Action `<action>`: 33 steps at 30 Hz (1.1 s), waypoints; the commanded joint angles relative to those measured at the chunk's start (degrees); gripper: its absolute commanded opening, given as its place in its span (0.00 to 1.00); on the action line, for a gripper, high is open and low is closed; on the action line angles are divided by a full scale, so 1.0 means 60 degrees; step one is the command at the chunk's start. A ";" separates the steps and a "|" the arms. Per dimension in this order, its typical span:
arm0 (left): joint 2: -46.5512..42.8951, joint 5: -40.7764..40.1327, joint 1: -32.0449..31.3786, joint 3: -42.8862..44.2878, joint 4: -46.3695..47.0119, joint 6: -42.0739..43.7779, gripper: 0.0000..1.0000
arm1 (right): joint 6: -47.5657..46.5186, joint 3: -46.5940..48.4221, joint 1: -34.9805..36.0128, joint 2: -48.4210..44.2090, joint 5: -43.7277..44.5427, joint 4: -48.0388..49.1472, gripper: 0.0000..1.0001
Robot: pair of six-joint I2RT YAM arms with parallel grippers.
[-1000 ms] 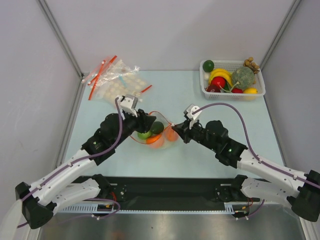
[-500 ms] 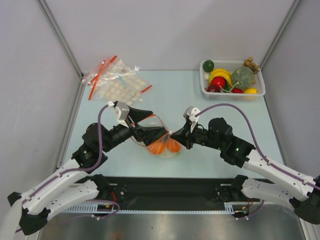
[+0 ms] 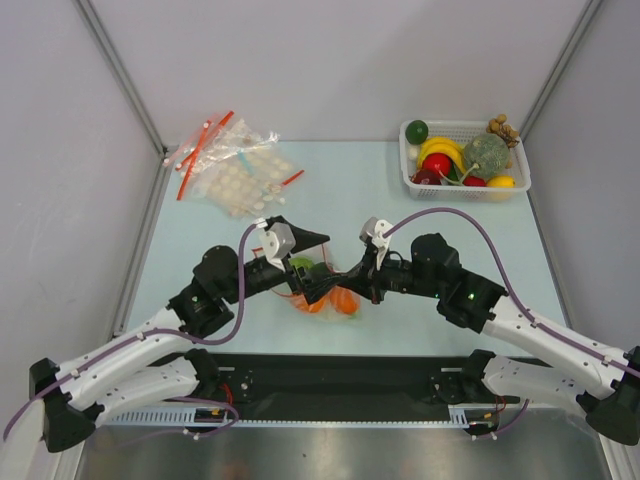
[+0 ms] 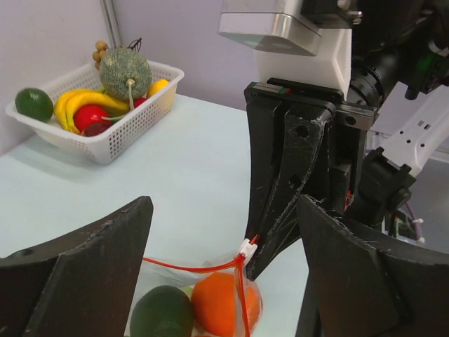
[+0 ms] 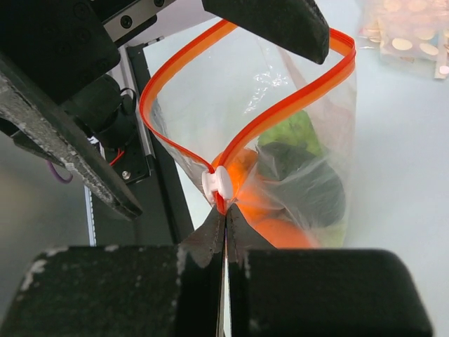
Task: Place the food in the zip-top bag and seal the zipper
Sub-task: Zip the zipper food storage bag at the center of the board.
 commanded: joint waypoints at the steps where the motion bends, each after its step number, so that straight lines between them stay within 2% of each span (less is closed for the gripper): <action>1: -0.0132 0.0550 -0.0040 -0.0124 0.0893 0.0696 0.88 | -0.0135 0.0450 0.0048 -0.0148 -0.0287 0.0223 0.00; 8: 0.0132 0.1077 -0.0040 0.0037 0.0733 0.0755 0.78 | -0.0149 0.0333 0.0033 -0.0456 -0.0287 0.0311 0.00; 9: 0.0233 0.1107 -0.0040 0.0110 0.0674 0.0784 0.73 | -0.0149 0.0303 0.0033 -0.0514 -0.0287 0.0326 0.00; 13: 0.0541 0.1385 -0.0040 0.0389 0.0293 0.0828 0.64 | -0.0135 0.0216 0.0019 -0.0661 -0.0243 0.0443 0.00; 25: 0.0703 0.1737 -0.0040 0.0550 0.0102 0.0785 0.59 | -0.0062 0.0025 -0.0098 -0.0851 -0.0184 0.0619 0.00; 28: 0.0718 0.1868 -0.0040 0.0579 0.0116 0.0712 0.68 | -0.0047 -0.0004 -0.0142 -0.0881 -0.0199 0.0677 0.00; 30: 0.0689 0.1913 -0.0040 0.0550 0.0146 0.0697 0.69 | -0.0018 -0.0048 -0.0171 -0.0939 -0.0272 0.0721 0.00; 32: 0.0674 0.1855 -0.0040 0.0550 0.0146 0.0740 0.68 | 0.0012 -0.0063 -0.0201 -0.0969 -0.0345 0.0765 0.00; 33: 0.0688 0.1869 -0.0040 0.0550 0.0131 0.0741 0.63 | 0.0026 -0.0063 -0.0215 -0.0954 -0.0404 0.0780 0.00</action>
